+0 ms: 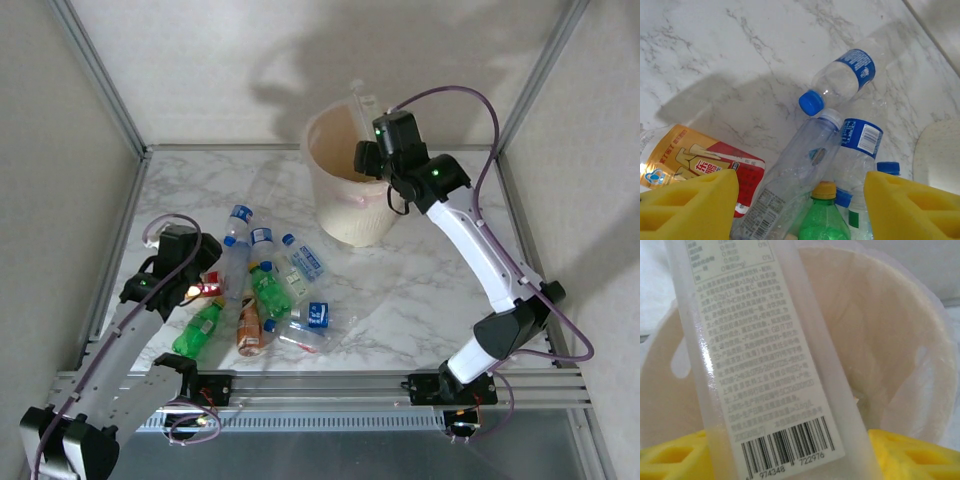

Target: Put the plastic bottles in the bin

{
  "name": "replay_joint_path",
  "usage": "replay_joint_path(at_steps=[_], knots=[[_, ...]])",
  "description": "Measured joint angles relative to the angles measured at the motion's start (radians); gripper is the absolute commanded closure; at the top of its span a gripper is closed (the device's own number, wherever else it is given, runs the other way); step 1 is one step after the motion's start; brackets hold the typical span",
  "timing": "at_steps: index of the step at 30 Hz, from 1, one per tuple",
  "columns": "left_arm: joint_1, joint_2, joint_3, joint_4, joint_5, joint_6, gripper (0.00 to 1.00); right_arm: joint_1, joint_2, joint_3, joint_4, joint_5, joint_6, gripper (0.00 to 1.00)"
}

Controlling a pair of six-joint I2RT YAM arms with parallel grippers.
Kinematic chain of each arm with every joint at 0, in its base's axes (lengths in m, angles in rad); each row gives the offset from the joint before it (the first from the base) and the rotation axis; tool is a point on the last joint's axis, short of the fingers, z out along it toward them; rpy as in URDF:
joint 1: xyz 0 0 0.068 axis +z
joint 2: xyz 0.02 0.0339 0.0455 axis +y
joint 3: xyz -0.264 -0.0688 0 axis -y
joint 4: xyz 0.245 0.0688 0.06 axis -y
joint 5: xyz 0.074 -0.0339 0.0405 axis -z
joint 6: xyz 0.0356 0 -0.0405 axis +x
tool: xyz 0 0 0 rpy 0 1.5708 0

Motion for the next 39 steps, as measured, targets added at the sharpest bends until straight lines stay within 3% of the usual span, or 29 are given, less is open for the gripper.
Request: replay_joint_path(at_steps=[5,13,24,33,39], knots=[[0.000,0.001,-0.007,0.000,0.000,-0.014,0.27,-0.028,0.000,-0.001,-0.002,0.000,-0.007,0.10],[0.000,0.000,-0.028,-0.034,0.000,-0.050,0.18,-0.021,-0.064,-0.020,0.007,-0.045,-0.007,0.17],[-0.090,-0.012,-0.103,-0.110,0.001,-0.083,0.13,0.250,-0.223,-0.198,0.105,-0.078,0.004,0.10],[-0.140,-0.024,-0.133,-0.160,-0.003,-0.134,0.15,0.261,-0.261,-0.345,0.127,-0.077,0.047,0.10],[-0.191,-0.045,-0.125,-0.275,-0.044,-0.224,0.10,0.261,-0.293,-0.382,0.149,-0.076,0.056,0.08]])
